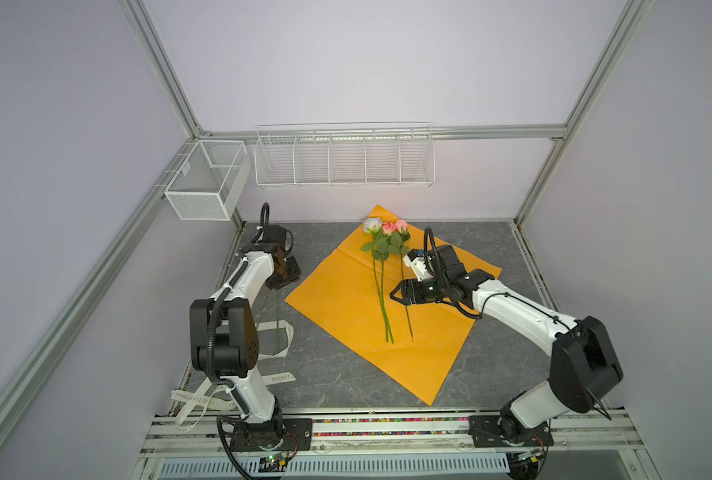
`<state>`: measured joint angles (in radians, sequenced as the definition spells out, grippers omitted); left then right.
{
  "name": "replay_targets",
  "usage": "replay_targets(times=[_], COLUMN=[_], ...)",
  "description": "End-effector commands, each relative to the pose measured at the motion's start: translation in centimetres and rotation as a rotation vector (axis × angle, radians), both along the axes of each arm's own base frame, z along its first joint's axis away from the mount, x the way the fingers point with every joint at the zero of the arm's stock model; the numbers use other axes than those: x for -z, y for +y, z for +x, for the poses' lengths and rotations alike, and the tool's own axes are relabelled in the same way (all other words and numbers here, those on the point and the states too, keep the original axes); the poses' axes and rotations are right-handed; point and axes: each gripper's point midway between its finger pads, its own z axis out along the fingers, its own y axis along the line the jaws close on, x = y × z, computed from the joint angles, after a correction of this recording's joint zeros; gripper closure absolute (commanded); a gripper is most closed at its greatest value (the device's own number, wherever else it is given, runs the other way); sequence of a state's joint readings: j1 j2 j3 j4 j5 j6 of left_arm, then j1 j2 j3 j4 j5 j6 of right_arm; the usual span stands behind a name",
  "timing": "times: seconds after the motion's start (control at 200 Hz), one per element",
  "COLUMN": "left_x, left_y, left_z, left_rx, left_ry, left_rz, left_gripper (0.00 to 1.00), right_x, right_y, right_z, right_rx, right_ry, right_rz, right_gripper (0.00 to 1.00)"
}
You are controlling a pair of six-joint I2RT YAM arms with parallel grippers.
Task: Tie the bouquet of fake flowers
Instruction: 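Grasp a white rose stem with the left gripper while the right gripper hovers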
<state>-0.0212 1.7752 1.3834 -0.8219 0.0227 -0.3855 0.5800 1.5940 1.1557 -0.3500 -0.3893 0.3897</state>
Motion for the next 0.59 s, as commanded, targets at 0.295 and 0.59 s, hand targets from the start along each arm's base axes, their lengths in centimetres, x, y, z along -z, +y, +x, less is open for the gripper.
replay_targets(times=[0.295, 0.59], left_x=[5.9, 7.9], left_y=[4.3, 4.1], left_z=[0.6, 0.9], left_rx=[0.092, 0.107], left_ry=[0.246, 0.291], left_rz=[0.151, 0.132], left_gripper=[0.68, 0.69], right_x=[1.2, 2.1], right_y=[5.1, 5.2], right_z=[0.3, 0.6], right_rx=[-0.077, -0.075], right_ry=[0.012, 0.033], right_rz=[-0.017, -0.037], right_gripper=[0.33, 0.33])
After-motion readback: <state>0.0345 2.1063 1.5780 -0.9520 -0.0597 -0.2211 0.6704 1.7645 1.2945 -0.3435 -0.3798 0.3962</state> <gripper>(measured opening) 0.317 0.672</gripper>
